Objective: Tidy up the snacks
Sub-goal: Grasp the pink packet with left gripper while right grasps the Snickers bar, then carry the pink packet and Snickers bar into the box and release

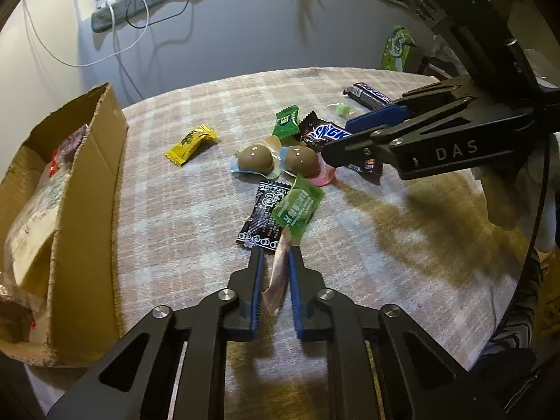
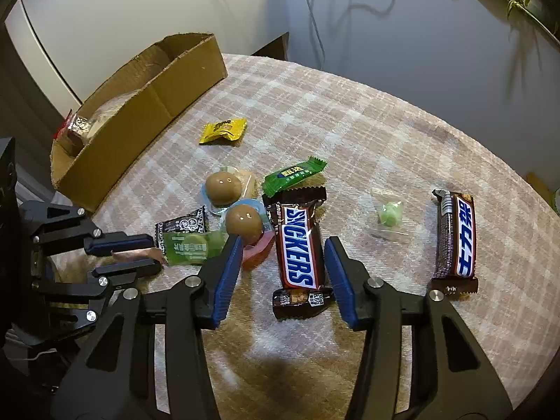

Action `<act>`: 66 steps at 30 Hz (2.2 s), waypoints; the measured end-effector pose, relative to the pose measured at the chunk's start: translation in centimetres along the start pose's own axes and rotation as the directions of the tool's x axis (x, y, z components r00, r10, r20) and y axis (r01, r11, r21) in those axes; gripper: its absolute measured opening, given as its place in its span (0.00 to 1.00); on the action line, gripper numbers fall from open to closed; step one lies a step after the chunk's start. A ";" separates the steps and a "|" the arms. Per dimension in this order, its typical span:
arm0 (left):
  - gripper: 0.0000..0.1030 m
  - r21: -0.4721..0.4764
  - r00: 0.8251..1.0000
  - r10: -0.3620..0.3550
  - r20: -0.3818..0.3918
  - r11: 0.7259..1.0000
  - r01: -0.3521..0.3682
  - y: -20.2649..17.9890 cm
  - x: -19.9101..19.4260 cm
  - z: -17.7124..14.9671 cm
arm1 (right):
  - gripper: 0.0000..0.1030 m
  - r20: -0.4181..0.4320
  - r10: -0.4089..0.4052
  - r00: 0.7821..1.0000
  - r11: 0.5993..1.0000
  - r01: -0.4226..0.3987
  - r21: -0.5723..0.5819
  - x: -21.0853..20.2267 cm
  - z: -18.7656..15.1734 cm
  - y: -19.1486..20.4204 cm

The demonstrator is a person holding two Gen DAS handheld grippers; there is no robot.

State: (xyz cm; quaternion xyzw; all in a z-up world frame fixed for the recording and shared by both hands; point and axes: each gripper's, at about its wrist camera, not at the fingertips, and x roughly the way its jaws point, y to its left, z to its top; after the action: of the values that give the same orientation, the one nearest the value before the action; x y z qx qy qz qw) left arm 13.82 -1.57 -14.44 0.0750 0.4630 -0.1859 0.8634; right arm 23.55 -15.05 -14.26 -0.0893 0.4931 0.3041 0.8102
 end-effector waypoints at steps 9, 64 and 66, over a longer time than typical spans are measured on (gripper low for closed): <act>0.04 -0.051 1.000 -0.005 0.021 0.999 0.006 0.1 -0.2 -0.4 | 0.29 -0.031 -0.022 0.999 1.000 0.022 -0.003 0.9 -0.1 -0.3; 0.04 -0.337 0.939 0.223 0.263 0.933 -0.127 14.4 -10.6 -1.7 | 0.29 0.135 0.127 0.983 0.979 -0.102 -0.179 0.4 12.9 16.3; 0.04 -0.337 0.938 0.228 0.262 0.932 -0.132 14.6 -10.5 -1.6 | 0.29 0.125 0.130 0.984 0.978 -0.106 -0.181 1.1 13.3 16.6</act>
State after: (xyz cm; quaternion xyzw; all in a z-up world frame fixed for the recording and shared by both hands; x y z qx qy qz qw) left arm 13.01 15.01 -7.29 -0.0494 0.3427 -0.0382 0.9374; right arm 24.18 4.55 -6.01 -0.1092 0.4126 0.3989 0.8116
